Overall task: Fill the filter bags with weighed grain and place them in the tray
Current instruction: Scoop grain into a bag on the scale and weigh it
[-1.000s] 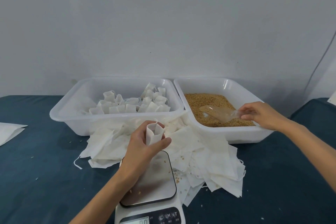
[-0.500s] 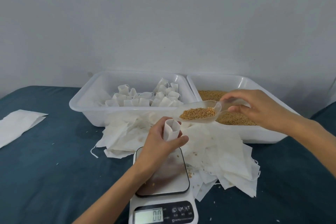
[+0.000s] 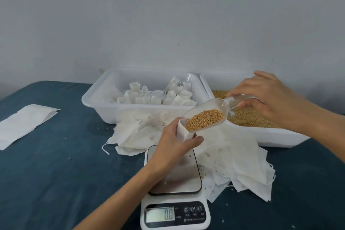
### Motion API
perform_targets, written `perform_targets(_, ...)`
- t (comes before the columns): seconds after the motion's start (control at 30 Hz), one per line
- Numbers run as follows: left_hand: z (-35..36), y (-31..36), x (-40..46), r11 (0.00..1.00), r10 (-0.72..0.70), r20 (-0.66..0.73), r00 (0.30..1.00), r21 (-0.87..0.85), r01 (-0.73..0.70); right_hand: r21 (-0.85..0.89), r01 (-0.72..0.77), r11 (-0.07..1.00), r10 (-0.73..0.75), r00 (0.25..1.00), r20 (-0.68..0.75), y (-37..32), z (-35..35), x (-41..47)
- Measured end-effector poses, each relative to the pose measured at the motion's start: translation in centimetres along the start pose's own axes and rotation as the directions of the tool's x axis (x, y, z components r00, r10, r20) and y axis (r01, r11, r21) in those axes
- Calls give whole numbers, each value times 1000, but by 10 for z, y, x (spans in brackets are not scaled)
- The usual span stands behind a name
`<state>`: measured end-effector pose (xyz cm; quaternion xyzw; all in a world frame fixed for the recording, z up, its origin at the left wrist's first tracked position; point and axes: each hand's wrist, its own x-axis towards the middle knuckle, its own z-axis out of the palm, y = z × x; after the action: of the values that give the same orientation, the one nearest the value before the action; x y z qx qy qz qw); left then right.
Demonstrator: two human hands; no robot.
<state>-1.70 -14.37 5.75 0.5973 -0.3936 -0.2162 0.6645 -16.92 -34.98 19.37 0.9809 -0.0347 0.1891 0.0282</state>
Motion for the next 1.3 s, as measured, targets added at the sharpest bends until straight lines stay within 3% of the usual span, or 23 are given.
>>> perform_targets(0.5,0,0,0,998,-18,-24,1000,-58,16,-150,62,987,-68,997,-37,-10,-8,1)
perform_targets(1.3,-1,-1,1,998,-62,-71,996,-12,61,-175,78,981,-90,994,-60,-8,-2,-1)
